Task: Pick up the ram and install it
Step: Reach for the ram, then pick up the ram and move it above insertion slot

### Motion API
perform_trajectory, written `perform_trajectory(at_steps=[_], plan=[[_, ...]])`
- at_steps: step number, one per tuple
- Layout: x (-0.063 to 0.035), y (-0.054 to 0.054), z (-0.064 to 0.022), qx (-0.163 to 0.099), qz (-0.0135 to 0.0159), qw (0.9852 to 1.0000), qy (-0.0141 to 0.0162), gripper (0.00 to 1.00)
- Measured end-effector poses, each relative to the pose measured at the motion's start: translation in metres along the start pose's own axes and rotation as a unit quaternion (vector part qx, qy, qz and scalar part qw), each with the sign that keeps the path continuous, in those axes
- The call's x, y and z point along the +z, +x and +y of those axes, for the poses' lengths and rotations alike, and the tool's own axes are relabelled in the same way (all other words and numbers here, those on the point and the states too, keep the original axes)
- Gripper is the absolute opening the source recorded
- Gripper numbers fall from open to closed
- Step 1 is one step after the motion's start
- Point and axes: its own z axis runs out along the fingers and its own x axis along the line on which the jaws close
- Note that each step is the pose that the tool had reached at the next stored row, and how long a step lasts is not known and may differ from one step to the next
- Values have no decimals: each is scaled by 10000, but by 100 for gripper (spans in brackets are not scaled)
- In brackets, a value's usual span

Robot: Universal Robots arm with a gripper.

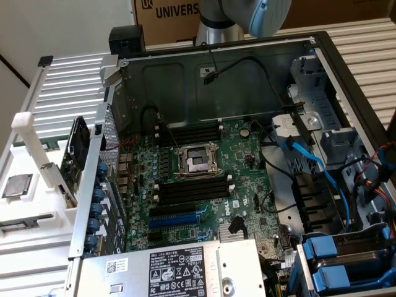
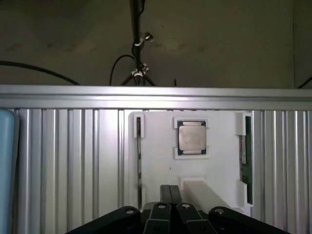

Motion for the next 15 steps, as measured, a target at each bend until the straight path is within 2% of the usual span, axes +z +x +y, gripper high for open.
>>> perform_trajectory(at_steps=[1,3,4,8,9,15], plan=[[56,31,84,-18,-2,10000,26,11],[91,49,110,-28,-2,10000,31,11],[160,80,99,-35,-2,10000,29,11],[232,108,80,-43,-2,10000,28,11],[293,128,42,-54,-1,10000,27,11],[303,136,33,-56,-1,10000,18,11]])
